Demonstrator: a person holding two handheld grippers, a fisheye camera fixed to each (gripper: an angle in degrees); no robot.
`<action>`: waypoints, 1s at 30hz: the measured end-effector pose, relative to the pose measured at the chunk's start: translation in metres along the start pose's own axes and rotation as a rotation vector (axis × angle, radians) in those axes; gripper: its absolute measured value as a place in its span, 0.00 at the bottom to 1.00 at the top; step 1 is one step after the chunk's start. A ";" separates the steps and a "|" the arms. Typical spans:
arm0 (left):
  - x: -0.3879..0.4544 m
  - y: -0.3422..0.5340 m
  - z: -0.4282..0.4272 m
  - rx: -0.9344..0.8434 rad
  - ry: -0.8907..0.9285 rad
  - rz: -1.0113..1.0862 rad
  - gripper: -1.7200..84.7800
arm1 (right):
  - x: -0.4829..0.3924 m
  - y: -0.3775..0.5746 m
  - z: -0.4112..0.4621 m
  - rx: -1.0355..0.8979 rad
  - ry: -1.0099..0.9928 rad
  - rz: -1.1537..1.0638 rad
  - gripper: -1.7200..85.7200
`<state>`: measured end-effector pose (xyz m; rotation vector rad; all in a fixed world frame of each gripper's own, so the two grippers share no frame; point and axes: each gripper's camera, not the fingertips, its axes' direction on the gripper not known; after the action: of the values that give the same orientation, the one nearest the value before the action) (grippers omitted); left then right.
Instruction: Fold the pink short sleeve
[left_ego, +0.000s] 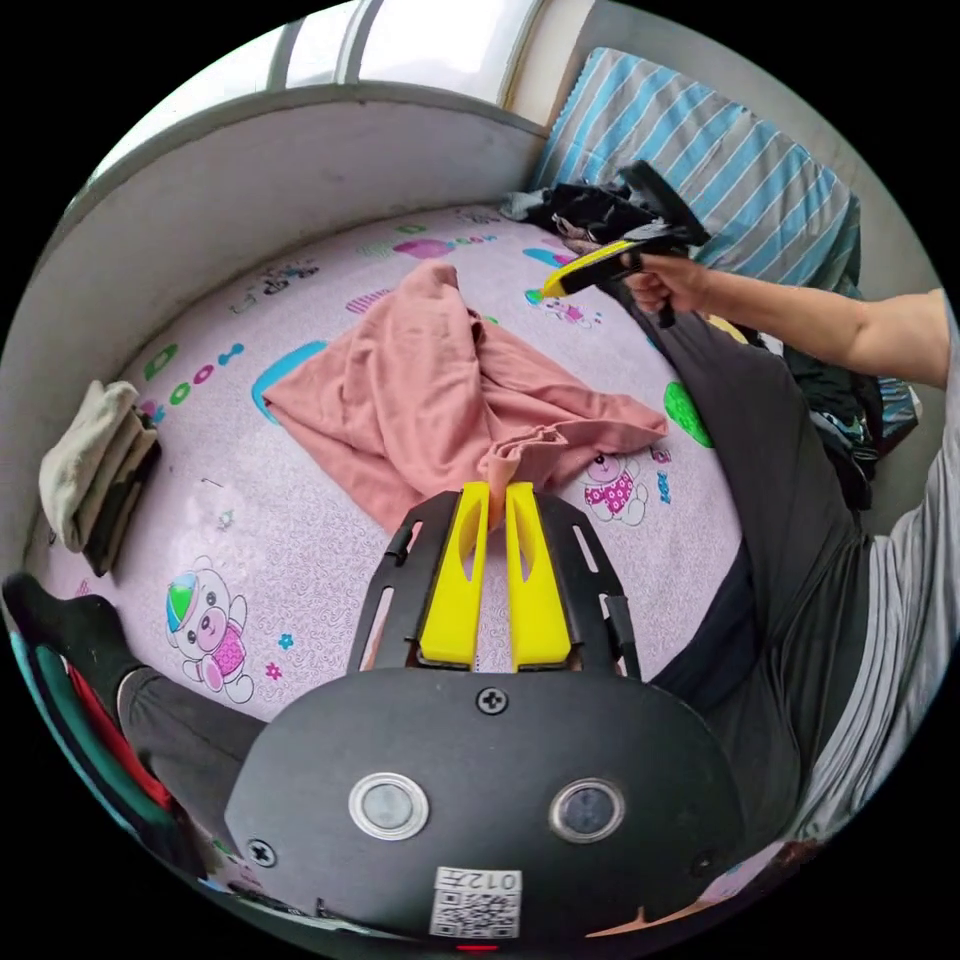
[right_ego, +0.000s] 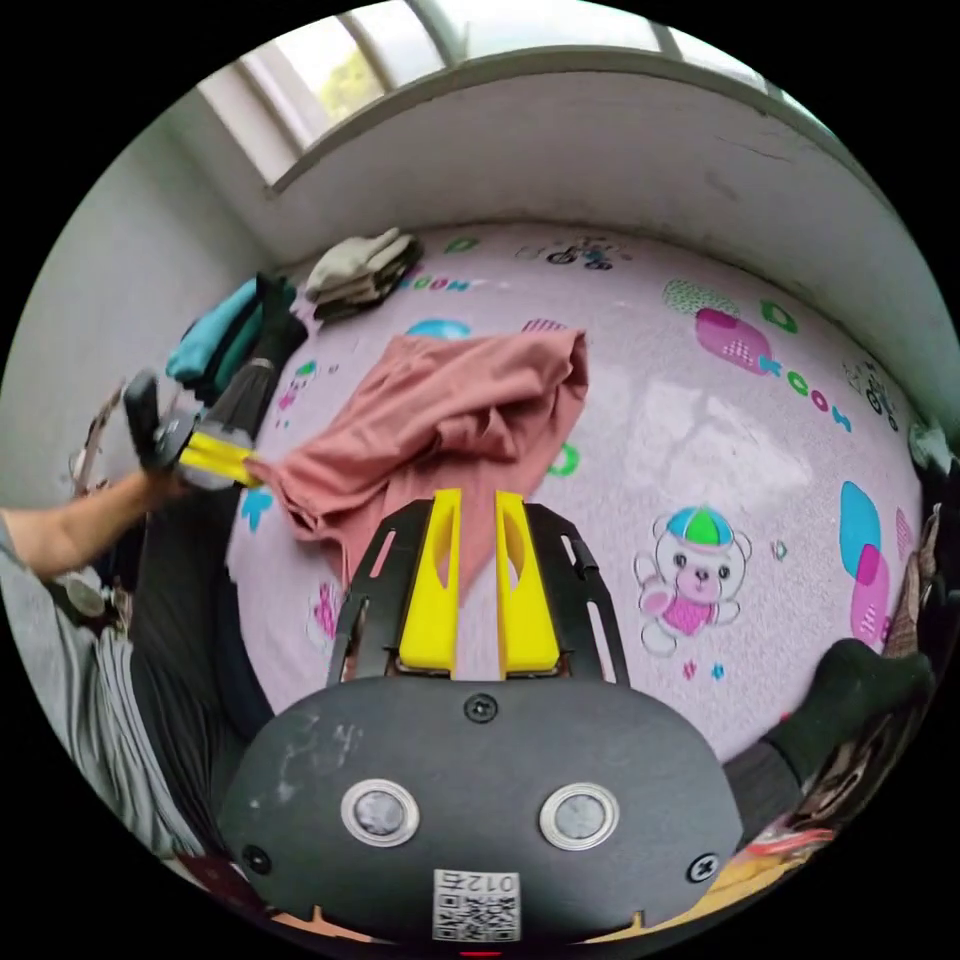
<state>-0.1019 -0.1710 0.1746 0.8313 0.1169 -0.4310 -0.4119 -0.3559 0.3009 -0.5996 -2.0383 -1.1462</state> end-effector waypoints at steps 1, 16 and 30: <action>0.002 -0.001 -0.002 0.009 -0.009 -0.002 0.03 | 0.003 -0.014 0.004 0.001 -0.006 0.016 0.09; -0.008 -0.021 -0.011 0.067 -0.035 -0.071 0.03 | 0.018 -0.018 -0.070 -0.011 -0.047 0.102 0.01; -0.020 -0.015 -0.004 0.065 -0.015 -0.128 0.03 | 0.010 0.082 -0.127 -0.110 -0.021 0.182 0.02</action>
<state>-0.1266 -0.1708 0.1671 0.8877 0.1434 -0.5641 -0.3171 -0.4243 0.3977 -0.8365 -1.9036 -1.1524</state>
